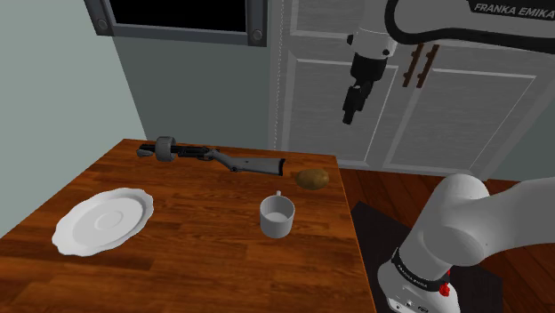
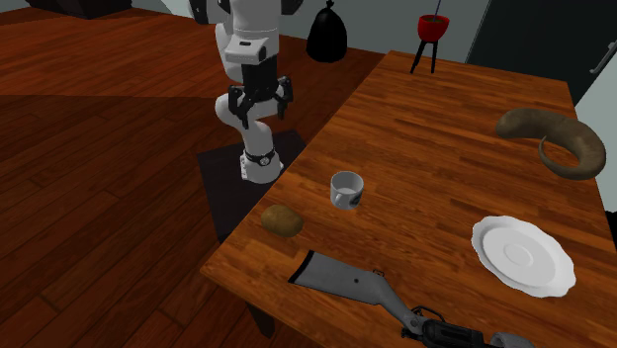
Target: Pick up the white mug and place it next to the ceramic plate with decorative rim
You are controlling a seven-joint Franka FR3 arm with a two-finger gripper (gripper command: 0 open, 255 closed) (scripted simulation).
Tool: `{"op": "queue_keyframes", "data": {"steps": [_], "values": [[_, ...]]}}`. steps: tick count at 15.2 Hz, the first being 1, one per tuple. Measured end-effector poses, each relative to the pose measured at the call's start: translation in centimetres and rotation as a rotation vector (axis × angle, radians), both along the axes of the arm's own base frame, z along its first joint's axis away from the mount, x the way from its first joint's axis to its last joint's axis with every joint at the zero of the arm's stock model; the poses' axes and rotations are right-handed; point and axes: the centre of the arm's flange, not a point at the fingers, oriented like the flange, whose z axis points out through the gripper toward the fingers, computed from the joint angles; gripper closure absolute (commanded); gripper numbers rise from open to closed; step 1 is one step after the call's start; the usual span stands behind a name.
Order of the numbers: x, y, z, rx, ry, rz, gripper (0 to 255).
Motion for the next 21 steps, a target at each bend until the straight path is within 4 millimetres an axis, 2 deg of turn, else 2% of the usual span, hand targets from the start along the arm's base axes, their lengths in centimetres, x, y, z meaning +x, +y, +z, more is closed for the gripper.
{"op": "queue_keyframes", "data": {"steps": [2,5,8,10,21], "values": [[0.0,0.4,-0.4,0.000,0.000,0.001,0],[0.4,2.7,-2.8,0.002,0.001,0.007,0],[1.5,5.6,-4.9,0.004,0.002,0.014,0],[2.2,7.8,-7.0,0.005,0.003,0.019,0],[4.2,18.4,-16.3,0.012,0.006,0.042,0]]}}
